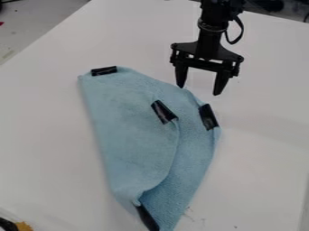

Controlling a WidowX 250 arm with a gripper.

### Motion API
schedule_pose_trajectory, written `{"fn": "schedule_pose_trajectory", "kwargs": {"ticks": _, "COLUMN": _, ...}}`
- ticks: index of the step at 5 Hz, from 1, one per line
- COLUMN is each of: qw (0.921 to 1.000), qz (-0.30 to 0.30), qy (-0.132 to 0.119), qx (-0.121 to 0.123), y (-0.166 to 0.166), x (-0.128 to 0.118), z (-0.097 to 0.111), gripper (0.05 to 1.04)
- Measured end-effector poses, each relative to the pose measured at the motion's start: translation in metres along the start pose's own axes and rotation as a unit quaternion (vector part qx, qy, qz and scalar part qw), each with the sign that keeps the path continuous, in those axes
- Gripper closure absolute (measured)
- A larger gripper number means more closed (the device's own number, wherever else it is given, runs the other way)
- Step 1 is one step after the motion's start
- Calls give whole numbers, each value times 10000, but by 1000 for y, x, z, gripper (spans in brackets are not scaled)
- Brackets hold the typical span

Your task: Fold the cloth from the left to the right

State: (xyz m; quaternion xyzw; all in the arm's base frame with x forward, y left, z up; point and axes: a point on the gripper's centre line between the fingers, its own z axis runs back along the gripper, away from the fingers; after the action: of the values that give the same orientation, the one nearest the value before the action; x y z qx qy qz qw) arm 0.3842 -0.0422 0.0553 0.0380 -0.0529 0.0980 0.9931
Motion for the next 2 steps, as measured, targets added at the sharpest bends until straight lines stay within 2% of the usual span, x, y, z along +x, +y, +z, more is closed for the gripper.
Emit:
{"fn": "schedule_pose_trajectory", "kwargs": {"ticks": 1, "qw": 9997, "qz": 13, "qy": 222, "qx": 79, "y": 0, "x": -8, "z": -16, "gripper": 83}}
{"fn": "schedule_pose_trajectory", "kwargs": {"ticks": 2, "qw": 9983, "qz": 395, "qy": 396, "qx": 141, "y": 16, "x": -20, "z": -31, "gripper": 83}}
